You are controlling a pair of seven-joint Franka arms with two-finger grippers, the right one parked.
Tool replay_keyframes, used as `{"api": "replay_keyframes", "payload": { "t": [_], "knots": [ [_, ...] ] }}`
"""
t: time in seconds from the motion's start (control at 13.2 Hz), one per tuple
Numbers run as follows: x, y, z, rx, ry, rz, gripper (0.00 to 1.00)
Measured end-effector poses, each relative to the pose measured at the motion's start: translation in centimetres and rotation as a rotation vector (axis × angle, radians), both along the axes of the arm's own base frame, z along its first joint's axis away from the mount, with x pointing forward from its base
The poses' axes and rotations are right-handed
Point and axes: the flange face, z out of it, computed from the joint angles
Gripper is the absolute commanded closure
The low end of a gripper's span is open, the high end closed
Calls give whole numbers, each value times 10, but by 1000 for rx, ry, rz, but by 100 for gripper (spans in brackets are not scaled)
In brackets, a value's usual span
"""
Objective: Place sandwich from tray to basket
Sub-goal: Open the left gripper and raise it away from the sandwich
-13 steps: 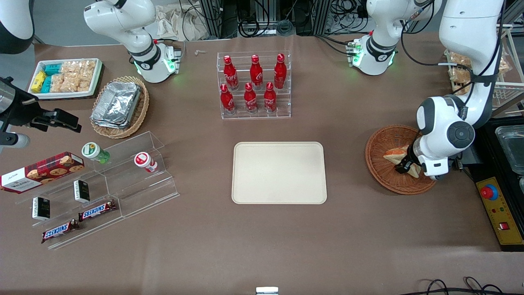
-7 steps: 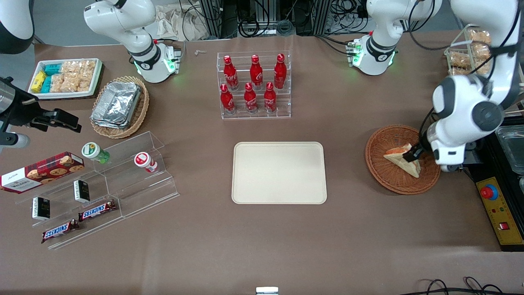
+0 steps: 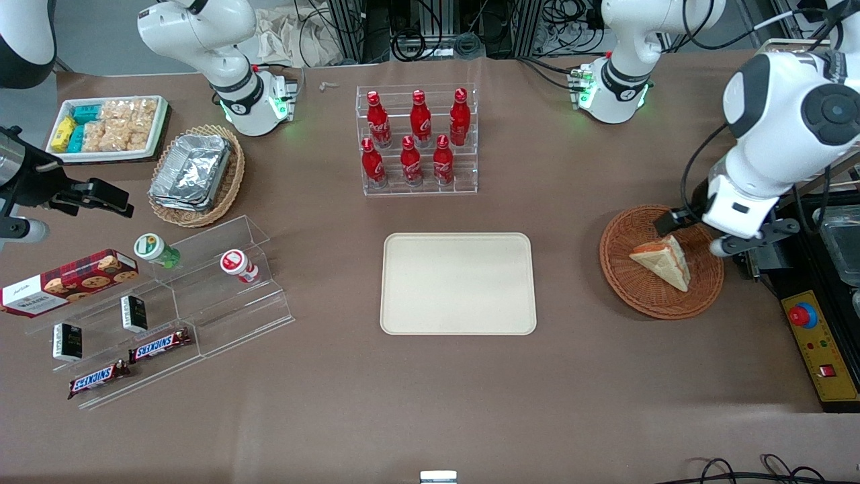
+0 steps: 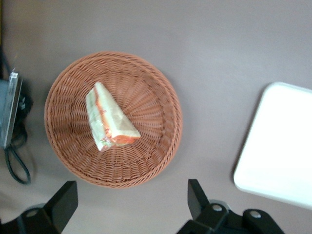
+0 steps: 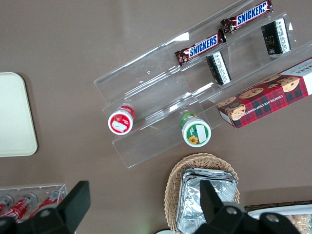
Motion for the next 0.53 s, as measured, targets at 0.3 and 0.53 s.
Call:
{"api": "replay_keyframes", "payload": {
  "t": [0.3, 0.53],
  "knots": [
    [-13, -14, 51, -28, -74, -128, 0],
    [-20, -27, 107, -71, -140, -140, 0]
  ]
}}
